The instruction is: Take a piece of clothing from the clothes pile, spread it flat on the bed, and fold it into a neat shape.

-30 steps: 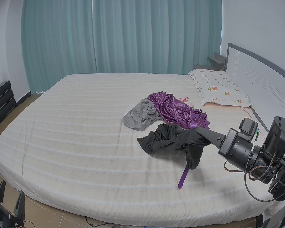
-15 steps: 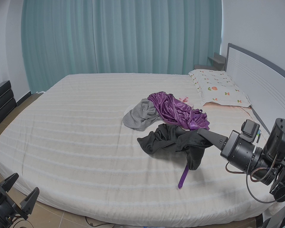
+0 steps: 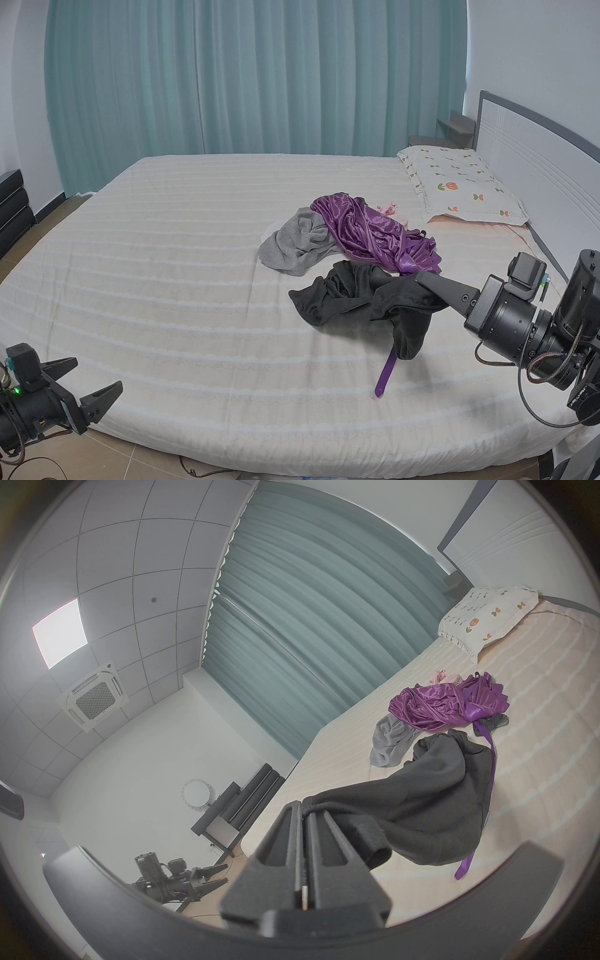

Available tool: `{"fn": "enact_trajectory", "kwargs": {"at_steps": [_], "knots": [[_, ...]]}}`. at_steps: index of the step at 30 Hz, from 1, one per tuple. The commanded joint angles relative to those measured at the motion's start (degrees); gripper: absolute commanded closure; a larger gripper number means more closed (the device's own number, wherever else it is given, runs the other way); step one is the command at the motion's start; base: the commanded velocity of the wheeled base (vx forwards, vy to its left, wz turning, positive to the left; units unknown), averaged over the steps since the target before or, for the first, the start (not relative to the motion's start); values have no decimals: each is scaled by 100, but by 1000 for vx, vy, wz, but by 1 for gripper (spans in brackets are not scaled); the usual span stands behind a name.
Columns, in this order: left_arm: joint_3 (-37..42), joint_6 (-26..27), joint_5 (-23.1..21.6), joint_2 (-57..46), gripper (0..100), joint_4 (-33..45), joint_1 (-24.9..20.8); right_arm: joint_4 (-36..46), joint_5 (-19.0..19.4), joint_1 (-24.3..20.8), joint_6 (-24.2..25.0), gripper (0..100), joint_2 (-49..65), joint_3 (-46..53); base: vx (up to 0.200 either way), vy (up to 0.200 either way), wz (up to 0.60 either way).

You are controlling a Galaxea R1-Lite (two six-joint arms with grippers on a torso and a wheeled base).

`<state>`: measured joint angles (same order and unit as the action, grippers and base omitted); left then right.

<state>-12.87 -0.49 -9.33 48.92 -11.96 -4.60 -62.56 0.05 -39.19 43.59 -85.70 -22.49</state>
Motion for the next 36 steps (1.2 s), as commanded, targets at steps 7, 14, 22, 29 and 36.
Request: {"fn": "enact_trajectory", "kwargs": {"at_steps": [7,14,22,29,36], "knots": [[-119,-232,-43,2543,0,-993,-850,-10,21,70,35,100,-114,-45,0,0,0],[-128,-936,36,3967,0,-2408,-1210,-10,13,70,26,100,-114,-71,0,0,0],[-585,-953,203,5497,0,-3102,-1588,-19,-5,17,-18,100,-166,-247,0,0,0],[-1314,-1481,581,6165,0,-3480,-2291,-274,-5,-124,-26,100,-70,-177,0,0,0],[-2114,-1718,827,7026,0,-3664,-2828,-371,-14,-370,-141,100,-17,-229,0,0,0]]}}
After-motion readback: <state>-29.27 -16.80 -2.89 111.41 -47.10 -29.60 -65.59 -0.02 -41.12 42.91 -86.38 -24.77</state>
